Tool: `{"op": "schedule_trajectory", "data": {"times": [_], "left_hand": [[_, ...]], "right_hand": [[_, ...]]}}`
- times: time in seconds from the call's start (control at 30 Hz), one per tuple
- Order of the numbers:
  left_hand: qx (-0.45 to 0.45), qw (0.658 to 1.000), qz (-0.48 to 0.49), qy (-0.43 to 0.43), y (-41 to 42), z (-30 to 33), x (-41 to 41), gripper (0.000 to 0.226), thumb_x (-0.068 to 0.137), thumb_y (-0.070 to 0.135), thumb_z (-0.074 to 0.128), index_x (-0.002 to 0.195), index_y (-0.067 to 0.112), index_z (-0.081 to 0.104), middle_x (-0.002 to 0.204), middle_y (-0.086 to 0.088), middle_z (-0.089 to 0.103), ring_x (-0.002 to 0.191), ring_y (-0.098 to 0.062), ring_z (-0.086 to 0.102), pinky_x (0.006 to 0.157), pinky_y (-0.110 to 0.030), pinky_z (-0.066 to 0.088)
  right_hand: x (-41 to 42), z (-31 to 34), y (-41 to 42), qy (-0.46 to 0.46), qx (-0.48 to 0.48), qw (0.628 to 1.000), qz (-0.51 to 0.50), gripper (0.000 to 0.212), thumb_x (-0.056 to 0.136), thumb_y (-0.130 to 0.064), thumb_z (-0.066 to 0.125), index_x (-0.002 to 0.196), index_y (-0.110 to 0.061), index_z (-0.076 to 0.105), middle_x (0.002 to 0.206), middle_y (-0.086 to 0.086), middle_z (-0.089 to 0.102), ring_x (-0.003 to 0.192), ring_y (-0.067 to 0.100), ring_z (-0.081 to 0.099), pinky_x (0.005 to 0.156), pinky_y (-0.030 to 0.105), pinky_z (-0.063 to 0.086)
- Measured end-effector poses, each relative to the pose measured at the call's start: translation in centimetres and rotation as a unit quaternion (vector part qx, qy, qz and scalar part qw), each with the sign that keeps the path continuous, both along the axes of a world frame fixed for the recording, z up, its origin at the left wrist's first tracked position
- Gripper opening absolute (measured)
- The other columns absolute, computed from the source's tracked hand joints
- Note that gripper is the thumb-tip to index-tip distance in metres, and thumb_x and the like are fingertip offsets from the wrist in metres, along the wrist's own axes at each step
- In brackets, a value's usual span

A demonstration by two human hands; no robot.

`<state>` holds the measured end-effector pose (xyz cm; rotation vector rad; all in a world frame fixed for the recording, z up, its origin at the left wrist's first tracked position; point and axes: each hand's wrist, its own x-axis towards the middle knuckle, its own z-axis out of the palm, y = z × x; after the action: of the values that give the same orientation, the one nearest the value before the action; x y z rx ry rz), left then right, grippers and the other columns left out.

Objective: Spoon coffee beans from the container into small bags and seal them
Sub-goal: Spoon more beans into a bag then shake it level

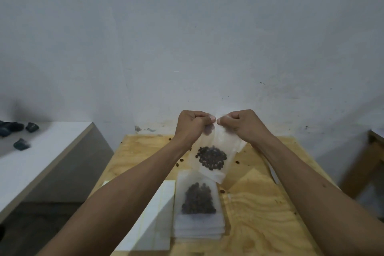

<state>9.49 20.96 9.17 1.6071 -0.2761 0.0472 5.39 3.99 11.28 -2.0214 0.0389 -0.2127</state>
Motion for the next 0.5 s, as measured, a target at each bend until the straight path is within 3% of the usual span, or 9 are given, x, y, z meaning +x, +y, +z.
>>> {"op": "schedule_trajectory", "data": {"times": [0.1,0.2,0.27,0.37,0.5], "left_hand": [[-0.003,1.000,0.014,0.004,0.4,-0.1,0.4,0.011,0.086,0.006,0.075,0.079,0.000,0.079,0.064,-0.013,0.070,0.056,-0.019,0.063,0.060,-0.028,0.054],[-0.017,0.999,0.040,0.006,1.1,0.2,1.2,0.009,0.086,0.005,0.076,0.080,0.000,0.080,0.065,-0.014,0.071,0.057,-0.021,0.064,0.062,-0.031,0.057],[-0.027,0.998,0.055,0.008,1.8,0.4,1.8,0.008,0.085,0.005,0.076,0.079,0.001,0.080,0.066,-0.015,0.072,0.058,-0.022,0.064,0.065,-0.034,0.058],[-0.030,0.998,0.058,0.006,2.5,0.5,2.3,0.007,0.086,0.006,0.077,0.080,0.002,0.080,0.067,-0.015,0.073,0.059,-0.023,0.066,0.068,-0.037,0.060],[-0.043,0.997,0.057,-0.001,2.7,0.5,2.5,0.007,0.087,0.007,0.077,0.083,0.002,0.080,0.067,-0.014,0.073,0.060,-0.022,0.066,0.068,-0.034,0.060]], "right_hand": [[0.2,0.1,0.1,-0.001,-0.006,1.000,0.012,0.044,0.084,-0.031,0.076,0.057,-0.017,0.044,0.060,0.001,0.037,0.059,0.017,0.034,0.055,0.029,0.026],[0.3,0.2,-0.3,-0.005,0.017,1.000,0.014,0.031,0.086,-0.024,0.075,0.065,-0.004,0.066,0.061,0.007,0.060,0.059,0.018,0.056,0.058,0.029,0.048],[0.1,0.4,-0.6,-0.002,0.056,0.998,0.024,0.018,0.090,-0.019,0.075,0.084,-0.002,0.079,0.078,0.016,0.076,0.070,0.017,0.070,0.072,0.029,0.061],[-0.1,0.4,-1.0,-0.013,0.079,0.996,0.031,0.019,0.090,-0.019,0.076,0.091,0.000,0.079,0.087,0.022,0.076,0.072,0.016,0.072,0.076,0.029,0.063],[0.5,0.3,-0.5,-0.043,0.108,0.993,-0.022,0.025,0.081,-0.025,0.085,0.084,-0.001,0.080,0.079,0.014,0.077,0.067,0.019,0.072,0.074,0.033,0.064]]}}
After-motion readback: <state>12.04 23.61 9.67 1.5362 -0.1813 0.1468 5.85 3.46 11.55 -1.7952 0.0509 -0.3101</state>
